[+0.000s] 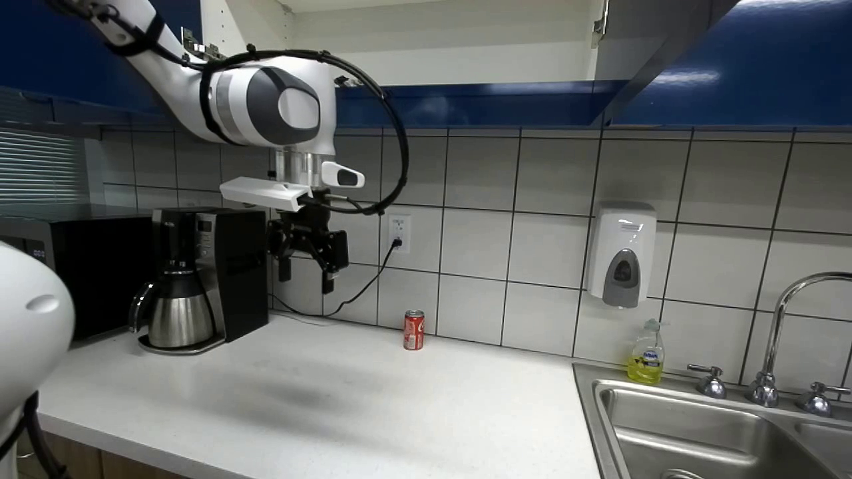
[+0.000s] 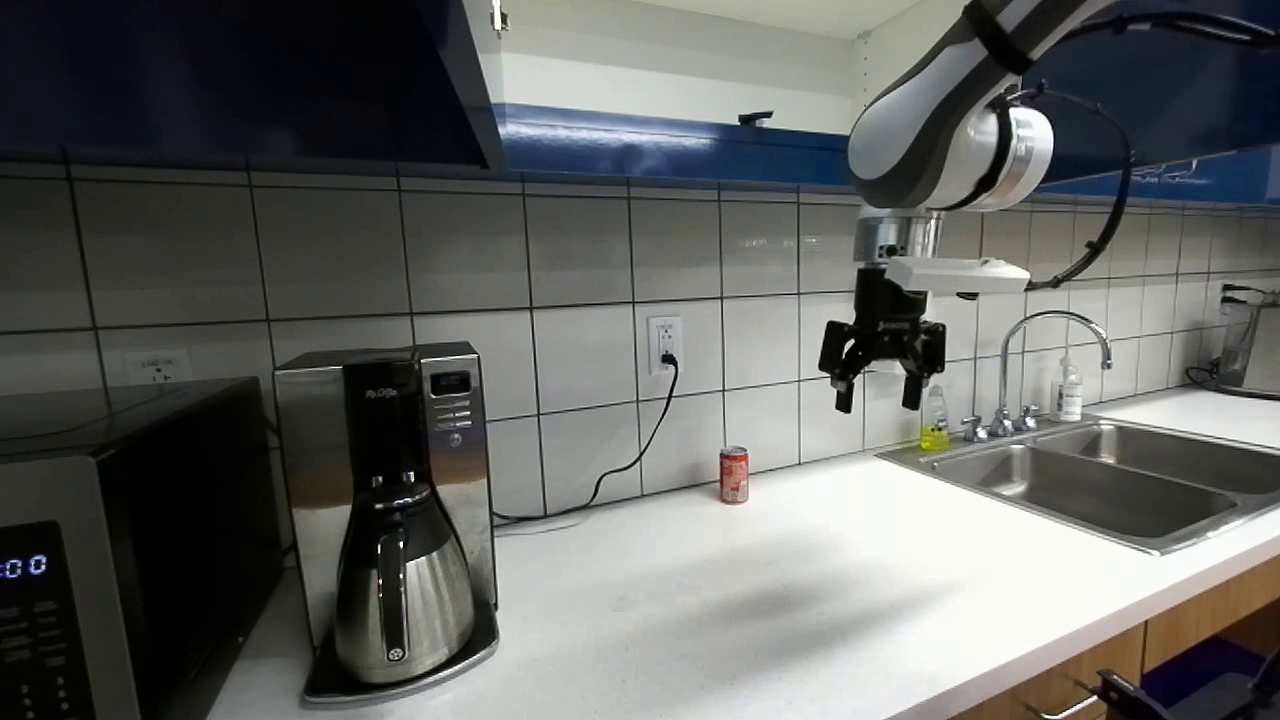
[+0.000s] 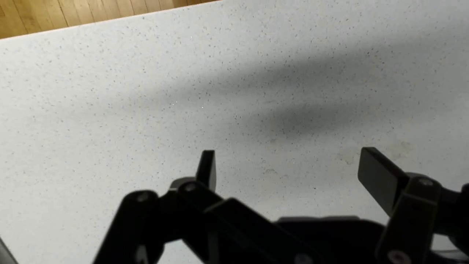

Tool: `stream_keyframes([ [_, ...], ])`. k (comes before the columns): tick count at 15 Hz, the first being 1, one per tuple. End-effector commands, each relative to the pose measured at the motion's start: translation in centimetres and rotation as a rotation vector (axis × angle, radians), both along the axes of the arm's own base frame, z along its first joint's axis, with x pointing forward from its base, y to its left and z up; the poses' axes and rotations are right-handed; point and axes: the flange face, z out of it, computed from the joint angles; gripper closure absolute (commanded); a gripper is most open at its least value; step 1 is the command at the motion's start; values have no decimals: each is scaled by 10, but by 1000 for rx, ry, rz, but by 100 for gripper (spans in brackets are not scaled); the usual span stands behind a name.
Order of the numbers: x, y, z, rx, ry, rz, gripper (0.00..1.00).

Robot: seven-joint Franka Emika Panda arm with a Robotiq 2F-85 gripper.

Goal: Put the candy bar in the cabinet

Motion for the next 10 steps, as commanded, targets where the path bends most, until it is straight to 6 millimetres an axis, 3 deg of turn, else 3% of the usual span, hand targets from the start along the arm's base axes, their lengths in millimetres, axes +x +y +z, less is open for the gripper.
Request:
stream_keyframes([
  [1,6,15,-22,-16,-8,52,0],
  [10,21,62,-66,-40,-1,150,0],
])
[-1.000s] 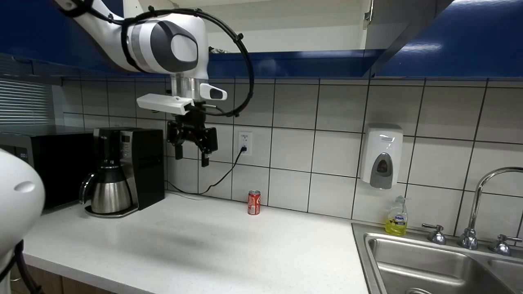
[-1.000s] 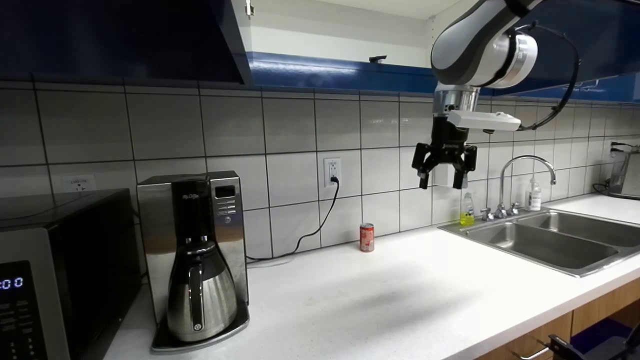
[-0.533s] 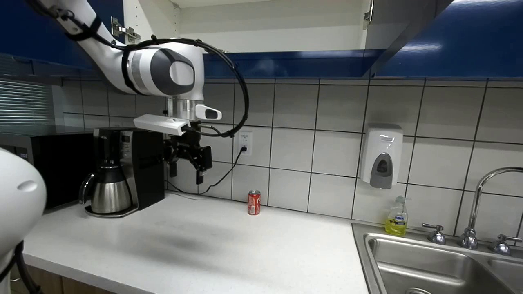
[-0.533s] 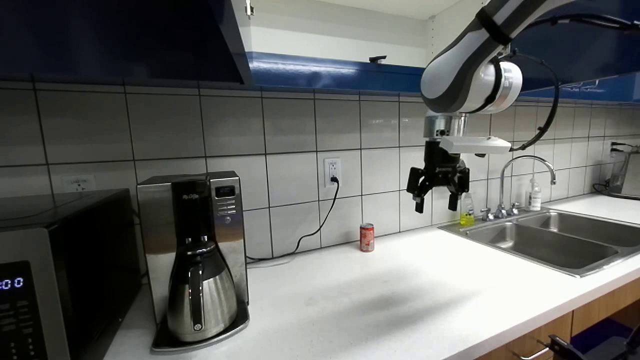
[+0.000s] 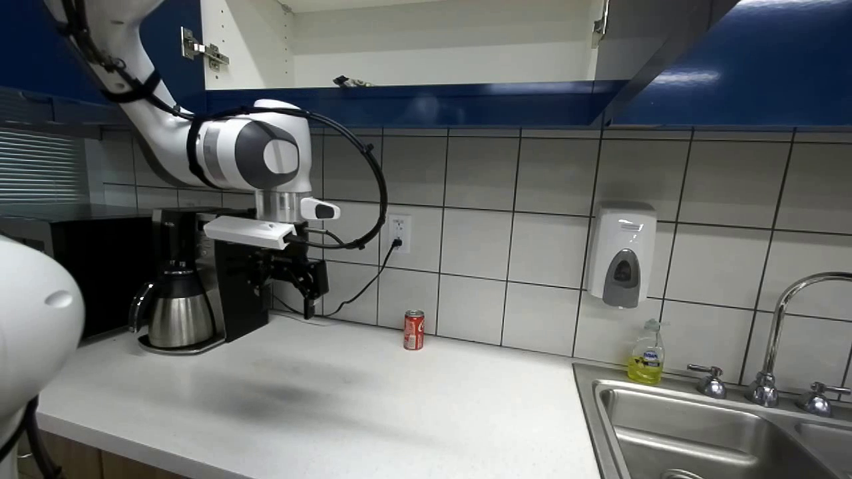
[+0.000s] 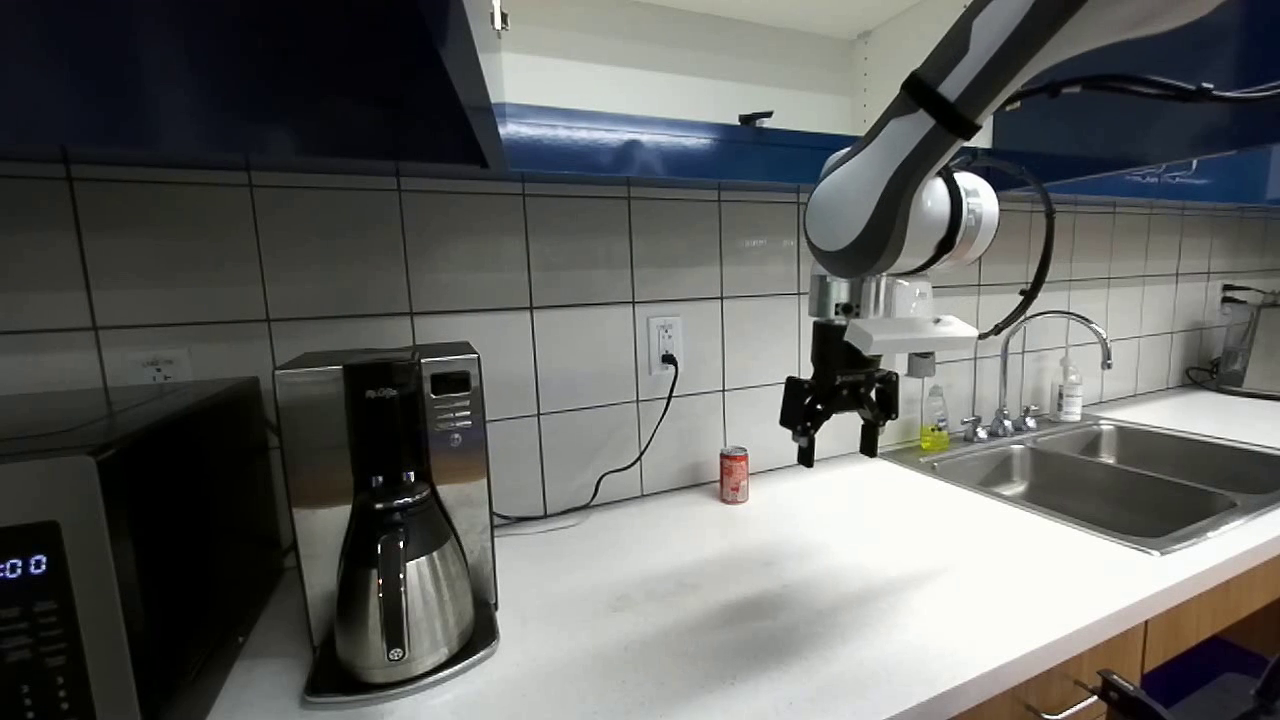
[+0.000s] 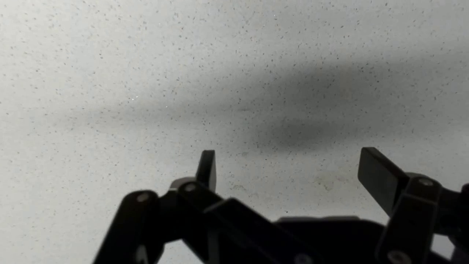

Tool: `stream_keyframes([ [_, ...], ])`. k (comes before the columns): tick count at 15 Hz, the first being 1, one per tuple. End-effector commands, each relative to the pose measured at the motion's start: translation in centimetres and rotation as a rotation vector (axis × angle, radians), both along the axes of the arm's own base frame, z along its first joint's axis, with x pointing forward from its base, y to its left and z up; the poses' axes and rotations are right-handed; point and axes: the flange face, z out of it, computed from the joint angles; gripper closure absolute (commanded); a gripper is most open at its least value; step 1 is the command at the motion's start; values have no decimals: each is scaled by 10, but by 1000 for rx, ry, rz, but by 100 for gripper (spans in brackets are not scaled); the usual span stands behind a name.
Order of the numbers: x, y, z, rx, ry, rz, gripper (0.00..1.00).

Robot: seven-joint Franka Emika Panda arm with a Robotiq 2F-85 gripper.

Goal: Put the candy bar in the cabinet

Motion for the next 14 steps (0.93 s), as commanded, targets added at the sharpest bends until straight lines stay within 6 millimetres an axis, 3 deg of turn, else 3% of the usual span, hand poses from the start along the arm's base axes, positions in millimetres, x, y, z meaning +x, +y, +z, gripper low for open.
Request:
stream_keyframes([
  [1,6,14,-12,-10,-5,35,0],
  [8,7,30,-26,-13,12,70,0],
  [14,3,27,-28,-12,25,63,0],
])
